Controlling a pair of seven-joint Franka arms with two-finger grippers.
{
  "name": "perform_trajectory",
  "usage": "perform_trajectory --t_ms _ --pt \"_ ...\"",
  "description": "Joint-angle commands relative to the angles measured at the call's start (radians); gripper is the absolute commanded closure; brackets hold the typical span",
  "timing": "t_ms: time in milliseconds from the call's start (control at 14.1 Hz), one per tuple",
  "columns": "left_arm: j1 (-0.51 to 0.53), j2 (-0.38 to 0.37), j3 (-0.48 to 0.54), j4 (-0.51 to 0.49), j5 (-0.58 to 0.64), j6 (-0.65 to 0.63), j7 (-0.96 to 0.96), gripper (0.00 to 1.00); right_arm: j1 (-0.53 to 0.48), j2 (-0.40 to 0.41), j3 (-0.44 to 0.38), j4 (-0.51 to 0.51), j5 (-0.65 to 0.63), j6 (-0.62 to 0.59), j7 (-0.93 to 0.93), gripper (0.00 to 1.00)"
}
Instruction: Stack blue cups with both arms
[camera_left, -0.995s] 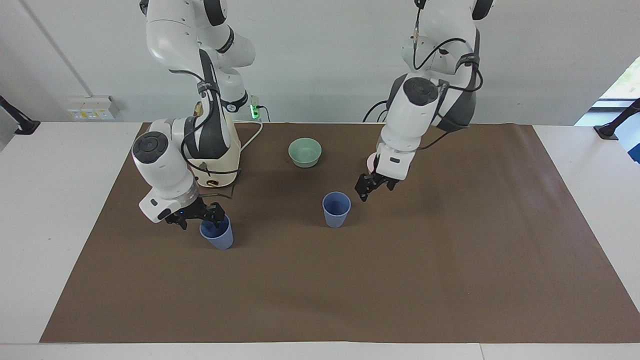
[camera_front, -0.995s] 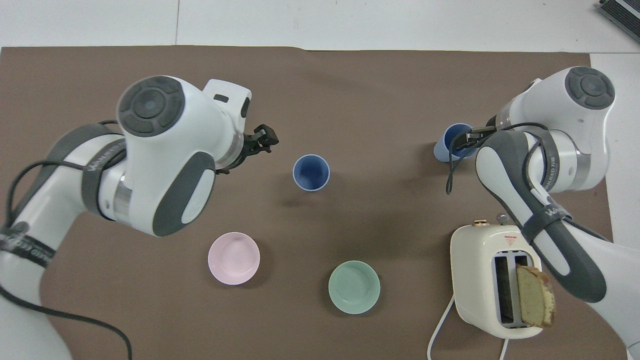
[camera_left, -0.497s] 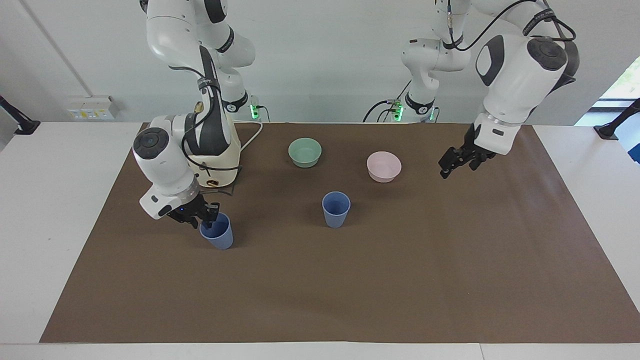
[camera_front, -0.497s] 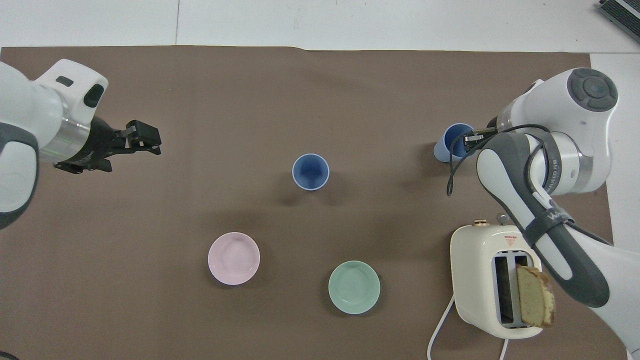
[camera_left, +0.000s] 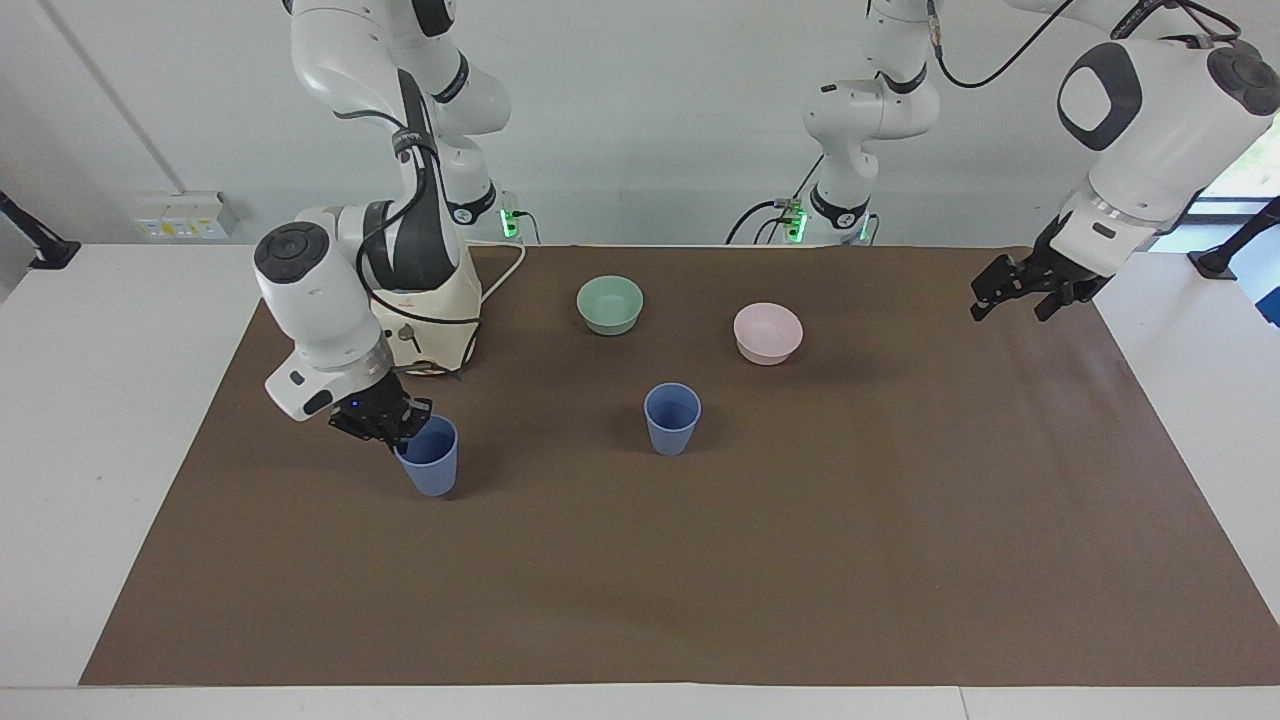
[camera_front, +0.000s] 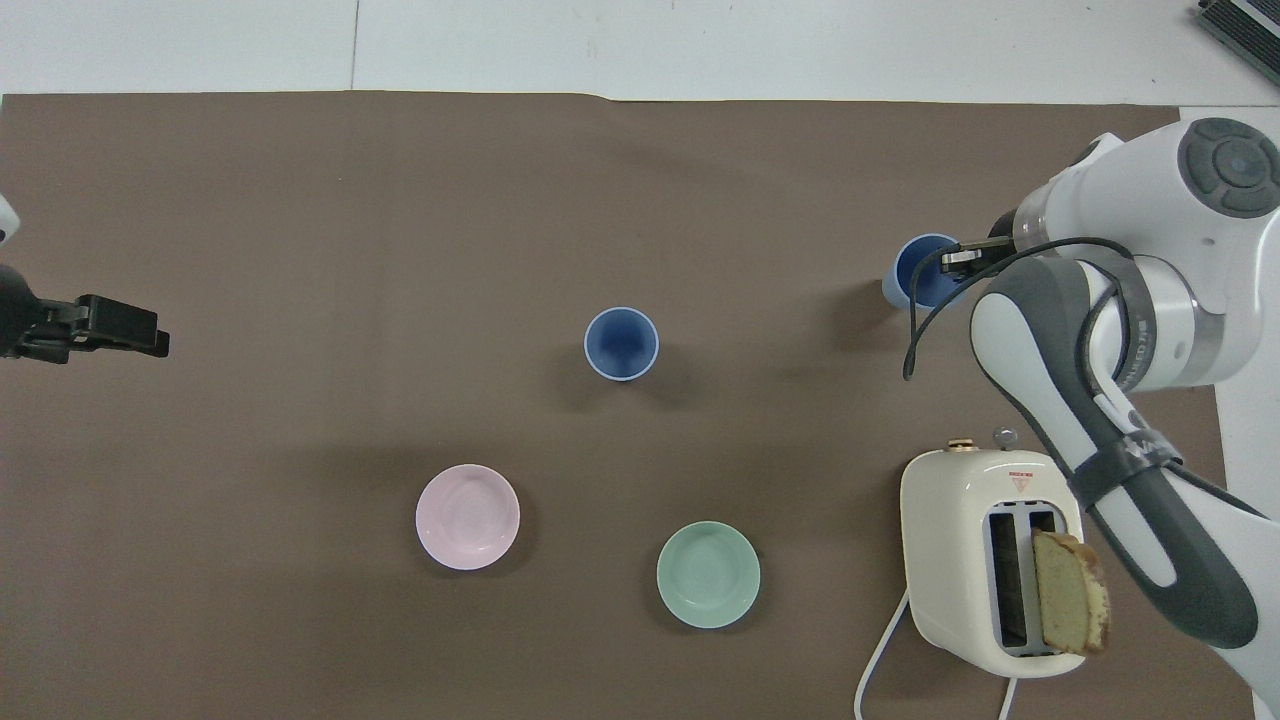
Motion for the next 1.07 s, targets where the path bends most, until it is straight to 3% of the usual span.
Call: perform_trajectory --t_ms 0,426,639,995 --pt "-0.006 -0.009 -0.022 0.088 0.075 -0.094 0.032 0.0 0.046 -0.063 0.011 -0.005 -0.006 -0.03 -0.014 1.0" --pt "-0.008 -0.014 -0.03 0.236 0.072 -0.269 0.018 0.0 0.309 -0.054 0.013 0.132 -0.002 -0.1 0.293 1.0" --pt "-0.008 -0.049 -0.029 0.201 0.046 -0.222 -0.008 0.0 0.402 -0.029 0.014 0.198 0.036 -0.157 0.489 1.0" --pt "-0.008 -0.05 -0.029 0.197 0.043 -0.222 -0.01 0.0 0.484 0.038 0.014 0.238 0.046 -0.159 0.638 1.0"
